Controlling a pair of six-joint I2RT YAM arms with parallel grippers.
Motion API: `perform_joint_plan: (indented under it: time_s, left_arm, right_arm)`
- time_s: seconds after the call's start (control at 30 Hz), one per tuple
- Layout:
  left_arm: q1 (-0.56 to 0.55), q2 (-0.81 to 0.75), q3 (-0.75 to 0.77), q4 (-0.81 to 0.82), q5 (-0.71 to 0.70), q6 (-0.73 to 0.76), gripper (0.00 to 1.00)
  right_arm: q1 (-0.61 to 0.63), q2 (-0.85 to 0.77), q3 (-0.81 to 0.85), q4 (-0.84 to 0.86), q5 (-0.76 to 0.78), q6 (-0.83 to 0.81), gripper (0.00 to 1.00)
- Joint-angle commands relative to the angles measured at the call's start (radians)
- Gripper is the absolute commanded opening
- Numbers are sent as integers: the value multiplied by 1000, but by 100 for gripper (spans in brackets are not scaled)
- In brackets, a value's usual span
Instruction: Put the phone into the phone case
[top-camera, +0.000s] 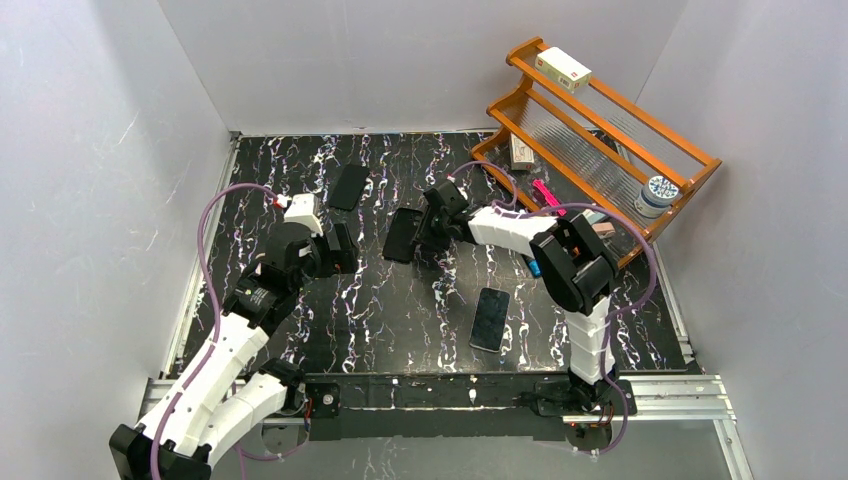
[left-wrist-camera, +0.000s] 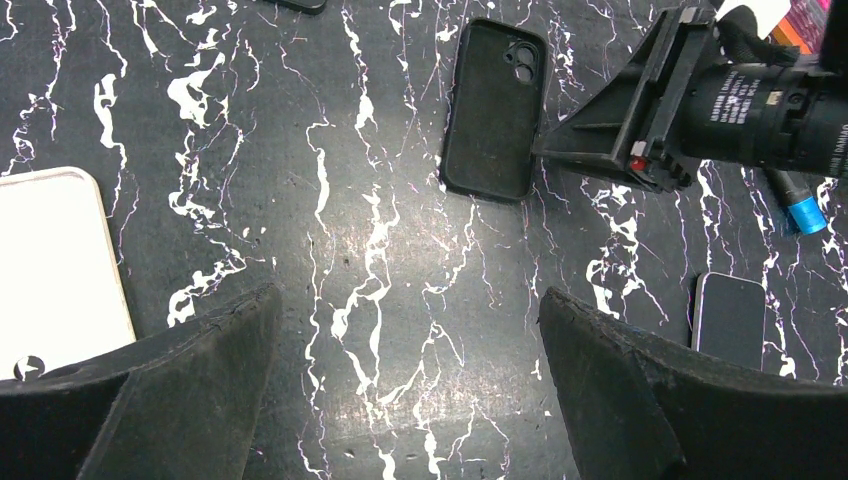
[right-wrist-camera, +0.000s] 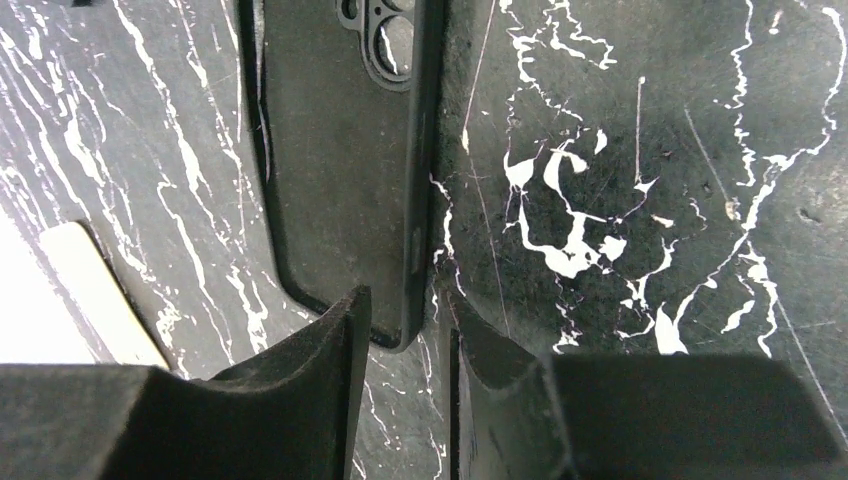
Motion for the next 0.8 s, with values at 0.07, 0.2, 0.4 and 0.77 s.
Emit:
perform_joint_plan:
  time_s: [0.07,0.2,0.4,0.77]
  left_arm:
    - [6,-27,2,-19,-7,7,98]
    - [6,-28,2,-19,-1,9,98]
    - [6,-23,0,-19,0,10,98]
    - [6,-18,1,-22,0,10,98]
  right_arm:
    - [9,45,59,-23,61,22,38]
    - [15,83,103,-34,67,-6,37]
    - [38,123,157,-123,111,-51,33]
    - [81,52,134,-259,198,-63,4]
